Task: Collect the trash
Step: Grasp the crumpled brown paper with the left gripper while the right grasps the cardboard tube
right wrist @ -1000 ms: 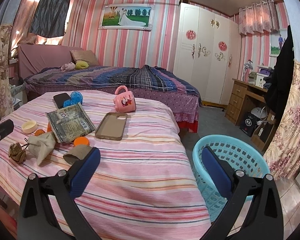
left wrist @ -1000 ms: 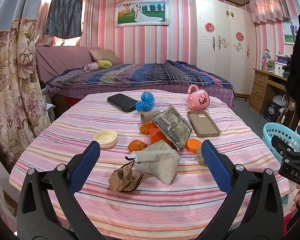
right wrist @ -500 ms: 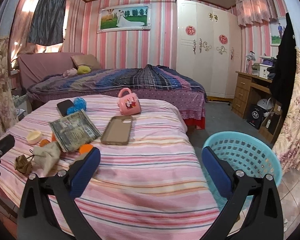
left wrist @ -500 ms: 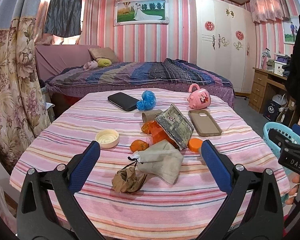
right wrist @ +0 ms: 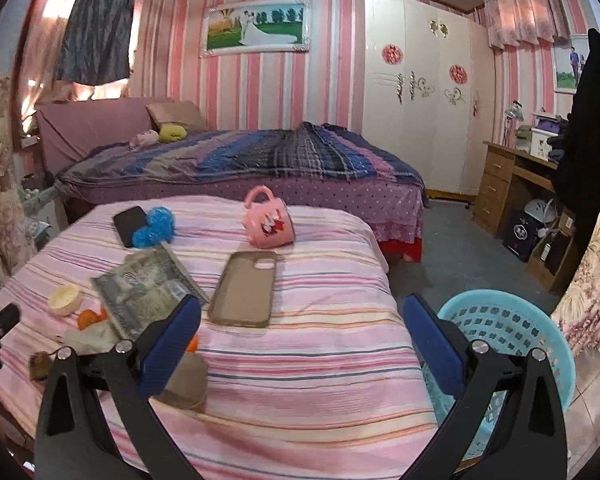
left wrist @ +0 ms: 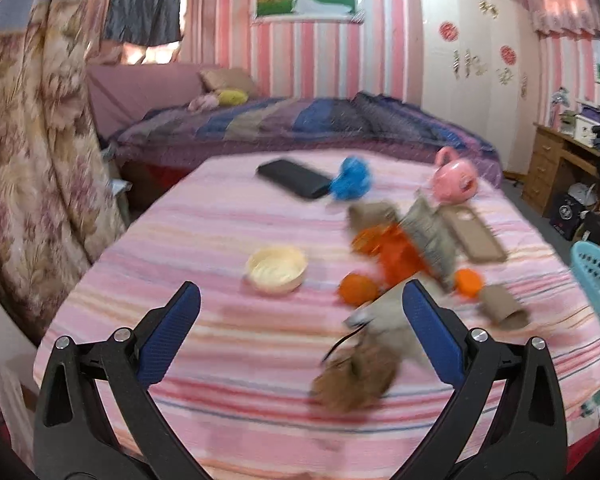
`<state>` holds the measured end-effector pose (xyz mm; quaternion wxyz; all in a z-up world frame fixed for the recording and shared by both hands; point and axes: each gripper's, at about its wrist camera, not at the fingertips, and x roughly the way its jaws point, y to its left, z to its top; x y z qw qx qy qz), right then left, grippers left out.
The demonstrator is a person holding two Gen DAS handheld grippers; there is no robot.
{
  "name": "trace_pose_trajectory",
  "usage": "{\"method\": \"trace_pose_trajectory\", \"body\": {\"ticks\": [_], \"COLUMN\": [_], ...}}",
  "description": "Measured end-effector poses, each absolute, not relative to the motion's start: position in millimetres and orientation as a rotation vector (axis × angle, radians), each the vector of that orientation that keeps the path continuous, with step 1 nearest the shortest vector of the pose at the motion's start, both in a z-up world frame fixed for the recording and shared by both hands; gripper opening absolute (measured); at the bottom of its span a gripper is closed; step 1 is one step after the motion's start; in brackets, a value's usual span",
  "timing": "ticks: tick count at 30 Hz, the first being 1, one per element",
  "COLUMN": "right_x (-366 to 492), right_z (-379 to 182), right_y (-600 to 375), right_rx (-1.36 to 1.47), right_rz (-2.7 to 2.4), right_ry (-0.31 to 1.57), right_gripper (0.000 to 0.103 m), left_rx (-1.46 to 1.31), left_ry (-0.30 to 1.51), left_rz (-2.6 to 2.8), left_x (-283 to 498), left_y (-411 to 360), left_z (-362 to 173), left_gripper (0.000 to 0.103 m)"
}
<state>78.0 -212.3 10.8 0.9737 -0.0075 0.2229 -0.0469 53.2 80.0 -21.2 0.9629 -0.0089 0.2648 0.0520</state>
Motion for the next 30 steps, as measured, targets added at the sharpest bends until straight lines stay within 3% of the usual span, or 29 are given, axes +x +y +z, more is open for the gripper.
{"method": "trace_pose_trajectory", "body": {"ticks": [5, 16, 19, 22, 30], "right_x": [86.0, 76.8, 76.6, 75.3, 73.7], "right_z": [-13.3, -21.0, -22.3, -22.5, -31.8], "right_y": [-220.6, -213.4, -209.4, -201.6, -165.7], "right_rx": [0.015, -0.068, -0.078, -0.068, -0.108], "right_rz": [-0.095, -0.144, -0.14, -0.113, 0.027], "right_ry": [0.532, 0.508, 0.506, 0.502, 0.516], "right_gripper": [0.099, 0.099, 0.099, 0.099, 0.099], "left_rx": [-0.013, 0.007, 0.029, -0.009, -0.032], "left_ry": [0.585, 0.644, 0.647, 0.683, 0.668], "left_rz": [0.062, -0.039, -0.074, -0.135, -0.159], "left_x": [50.7, 58.8, 58.8, 61.8, 55.1], "left_y": [84.9, 61.5, 56.8, 57.9, 58.1], "left_z": [-41.6, -70.4, -71.7, -74.0, -61.5], "left_gripper": [0.098, 0.097, 0.078, 0.052, 0.044]}}
